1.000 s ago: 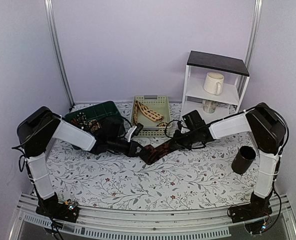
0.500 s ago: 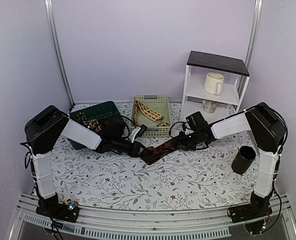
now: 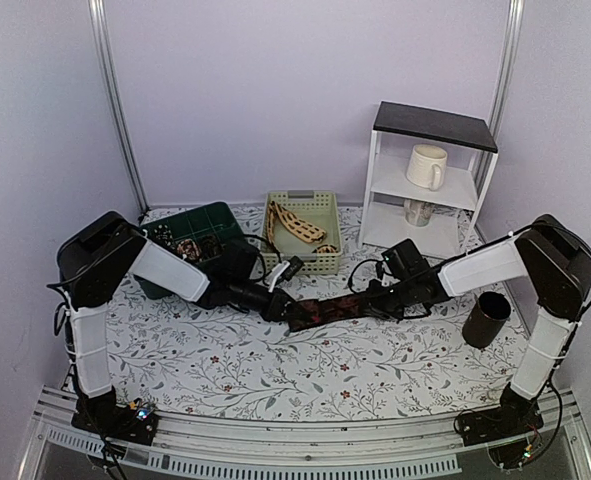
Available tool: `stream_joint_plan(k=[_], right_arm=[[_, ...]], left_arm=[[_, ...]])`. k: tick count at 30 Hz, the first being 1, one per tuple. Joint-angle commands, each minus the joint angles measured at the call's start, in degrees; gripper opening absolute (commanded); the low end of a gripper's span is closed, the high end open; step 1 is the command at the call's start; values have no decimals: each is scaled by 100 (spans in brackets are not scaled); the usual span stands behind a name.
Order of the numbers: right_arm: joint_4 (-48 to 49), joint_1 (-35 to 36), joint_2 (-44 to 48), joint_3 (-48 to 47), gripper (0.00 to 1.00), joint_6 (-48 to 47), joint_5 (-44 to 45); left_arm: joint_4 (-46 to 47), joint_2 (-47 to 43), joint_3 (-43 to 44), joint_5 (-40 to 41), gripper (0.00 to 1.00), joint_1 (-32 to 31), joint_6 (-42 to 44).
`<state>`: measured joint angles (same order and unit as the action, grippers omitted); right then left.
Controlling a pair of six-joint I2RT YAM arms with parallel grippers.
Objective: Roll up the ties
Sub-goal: Roll the tie at the center of the board.
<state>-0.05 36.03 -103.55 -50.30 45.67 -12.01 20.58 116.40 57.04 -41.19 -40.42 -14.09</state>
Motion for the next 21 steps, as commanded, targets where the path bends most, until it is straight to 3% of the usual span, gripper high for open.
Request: stream_joint_plan(k=[1, 9, 15, 21], right_arm=[[-825, 277, 214, 372, 4, 306, 80], [-503, 347, 522, -429, 17, -349, -285], [-108, 344, 58, -822, 28, -478, -753], [159, 352, -422, -1244, 35, -348, -1103]], left_arm=[[-501, 224, -22, 39, 0, -140, 179], [-538, 108, 164, 360, 0, -18, 98], [-520, -41, 256, 498, 0, 26, -33], [-380, -296, 218, 603, 10, 50, -258]])
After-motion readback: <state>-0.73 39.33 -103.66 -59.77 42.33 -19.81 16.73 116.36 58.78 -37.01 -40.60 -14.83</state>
